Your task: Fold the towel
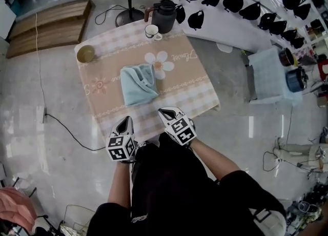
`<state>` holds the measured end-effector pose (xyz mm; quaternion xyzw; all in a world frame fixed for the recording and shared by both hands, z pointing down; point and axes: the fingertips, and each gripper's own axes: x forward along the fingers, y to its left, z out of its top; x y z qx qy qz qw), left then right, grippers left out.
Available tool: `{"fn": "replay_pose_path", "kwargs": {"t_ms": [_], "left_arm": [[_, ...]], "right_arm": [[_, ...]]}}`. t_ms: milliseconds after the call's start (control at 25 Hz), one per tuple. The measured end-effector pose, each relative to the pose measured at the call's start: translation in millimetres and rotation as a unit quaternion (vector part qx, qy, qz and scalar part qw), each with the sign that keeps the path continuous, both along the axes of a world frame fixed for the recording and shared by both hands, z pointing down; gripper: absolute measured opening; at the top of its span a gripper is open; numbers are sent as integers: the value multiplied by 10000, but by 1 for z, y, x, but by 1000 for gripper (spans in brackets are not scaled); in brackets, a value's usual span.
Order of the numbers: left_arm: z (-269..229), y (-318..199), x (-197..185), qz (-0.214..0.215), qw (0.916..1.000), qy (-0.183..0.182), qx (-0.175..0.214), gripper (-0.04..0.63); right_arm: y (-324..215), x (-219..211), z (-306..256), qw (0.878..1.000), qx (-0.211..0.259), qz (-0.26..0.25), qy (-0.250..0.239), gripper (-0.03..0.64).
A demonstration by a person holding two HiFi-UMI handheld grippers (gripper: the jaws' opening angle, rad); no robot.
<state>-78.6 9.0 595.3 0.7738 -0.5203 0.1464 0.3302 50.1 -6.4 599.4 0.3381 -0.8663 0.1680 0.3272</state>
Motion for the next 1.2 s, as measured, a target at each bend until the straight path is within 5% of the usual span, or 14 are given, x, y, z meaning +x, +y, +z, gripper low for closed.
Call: {"fn": "replay_pose_path", "kwargs": {"t_ms": [560, 1200], "left_arm": [[-105, -61, -11, -535, 9918, -83, 1158, 5], [-257, -91, -6, -752, 9558, -372, 2819, 5]], "right_arm": [[-66, -4, -105, 9937, 1025, 64, -458, 2], [-109, -14, -258, 9582, 2570, 28, -1255, 2]]}}
